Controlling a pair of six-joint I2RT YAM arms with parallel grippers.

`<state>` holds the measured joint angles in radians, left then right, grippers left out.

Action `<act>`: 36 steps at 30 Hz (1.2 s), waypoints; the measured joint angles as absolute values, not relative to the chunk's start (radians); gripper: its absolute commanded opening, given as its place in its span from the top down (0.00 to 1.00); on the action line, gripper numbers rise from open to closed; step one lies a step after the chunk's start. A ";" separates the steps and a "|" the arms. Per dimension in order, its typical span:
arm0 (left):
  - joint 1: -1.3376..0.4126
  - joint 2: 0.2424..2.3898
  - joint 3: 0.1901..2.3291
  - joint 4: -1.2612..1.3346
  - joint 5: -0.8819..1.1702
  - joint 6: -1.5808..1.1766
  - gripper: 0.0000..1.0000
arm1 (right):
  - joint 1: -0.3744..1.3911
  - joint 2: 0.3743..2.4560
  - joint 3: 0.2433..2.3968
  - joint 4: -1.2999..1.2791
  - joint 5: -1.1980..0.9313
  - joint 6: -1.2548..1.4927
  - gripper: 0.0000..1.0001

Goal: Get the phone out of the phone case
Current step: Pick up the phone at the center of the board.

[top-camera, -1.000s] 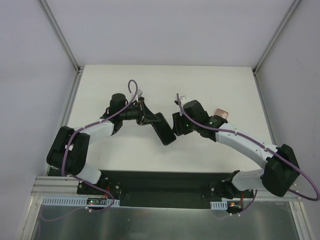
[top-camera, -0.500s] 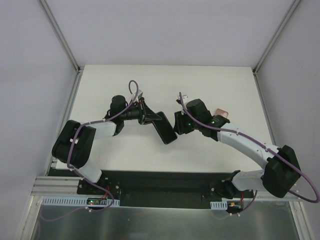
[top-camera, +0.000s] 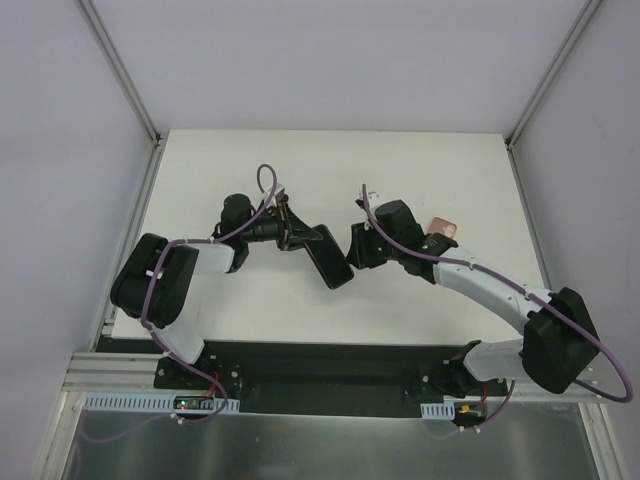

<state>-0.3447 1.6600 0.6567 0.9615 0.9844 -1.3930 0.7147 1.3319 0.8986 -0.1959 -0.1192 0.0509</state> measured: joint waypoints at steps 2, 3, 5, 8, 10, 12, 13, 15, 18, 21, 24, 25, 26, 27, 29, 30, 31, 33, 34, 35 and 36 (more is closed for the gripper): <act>-0.345 1.657 0.657 0.942 0.980 -1.388 1.00 | 0.711 1.336 0.888 -0.183 -0.123 0.060 0.69; -0.345 1.656 0.657 0.937 0.978 -1.387 1.00 | 0.709 1.338 0.885 -0.176 -0.125 0.064 0.69; -0.345 1.656 0.657 0.933 0.968 -1.387 1.00 | 0.698 1.341 0.879 -0.163 -0.127 0.072 0.69; -0.345 1.655 0.657 0.933 0.955 -1.389 1.00 | 0.673 1.342 0.867 -0.139 -0.143 0.084 0.69; -0.345 1.653 0.657 0.933 0.949 -1.392 1.00 | 0.665 1.345 0.863 -0.126 -0.153 0.088 0.69; -0.345 1.649 0.657 0.932 0.948 -1.391 1.00 | 0.664 1.349 0.858 -0.115 -0.163 0.089 0.72; -0.345 1.649 0.657 0.930 0.948 -1.391 1.00 | 0.663 1.353 0.855 -0.107 -0.171 0.090 0.72; -0.345 1.649 0.657 0.922 0.946 -1.388 1.00 | 0.660 1.358 0.842 -0.084 -0.195 0.093 0.65; -0.345 1.644 0.657 0.884 0.947 -1.375 1.00 | 0.649 1.356 0.801 -0.033 -0.249 0.110 0.25; -0.346 1.634 0.657 0.837 0.970 -1.347 1.00 | 0.631 1.353 0.750 0.025 -0.344 0.142 0.09; -0.347 1.608 0.667 0.793 1.000 -1.317 1.00 | 0.629 1.353 0.732 0.076 -0.461 0.176 0.02; -0.348 1.598 0.678 0.779 1.016 -1.309 1.00 | 0.627 1.353 0.730 0.093 -0.501 0.186 0.02; -0.350 1.588 0.693 0.769 1.029 -1.302 1.00 | 0.625 1.353 0.730 0.107 -0.532 0.194 0.02; -0.352 1.579 0.709 0.764 1.041 -1.296 1.00 | 0.624 1.353 0.729 0.131 -0.579 0.204 0.04; -0.358 1.567 0.745 0.765 1.061 -1.291 1.00 | 0.623 1.355 0.729 0.170 -0.651 0.222 0.13; -0.360 1.565 0.763 0.770 1.071 -1.290 1.00 | 0.623 1.360 0.728 0.194 -0.690 0.236 0.19; -0.361 1.563 0.780 0.773 1.084 -1.290 1.00 | 0.624 1.366 0.727 0.216 -0.724 0.249 0.35; -0.365 1.563 0.801 0.776 1.103 -1.286 1.00 | 0.624 1.375 0.722 0.262 -0.773 0.275 0.51; -0.367 1.563 0.806 0.777 1.105 -1.281 1.00 | 0.623 1.375 0.719 0.279 -0.795 0.290 0.69; -0.368 1.563 0.809 0.776 1.107 -1.275 1.00 | 0.623 1.374 0.716 0.297 -0.811 0.302 0.76; -0.368 1.563 0.810 0.777 1.108 -1.267 1.00 | 0.624 1.370 0.713 0.313 -0.823 0.309 0.82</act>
<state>-0.3676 1.5631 0.8104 0.7769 1.1084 -1.2667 0.6239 1.3701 0.7128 0.3134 -0.8234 0.3092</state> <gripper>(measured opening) 0.173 0.394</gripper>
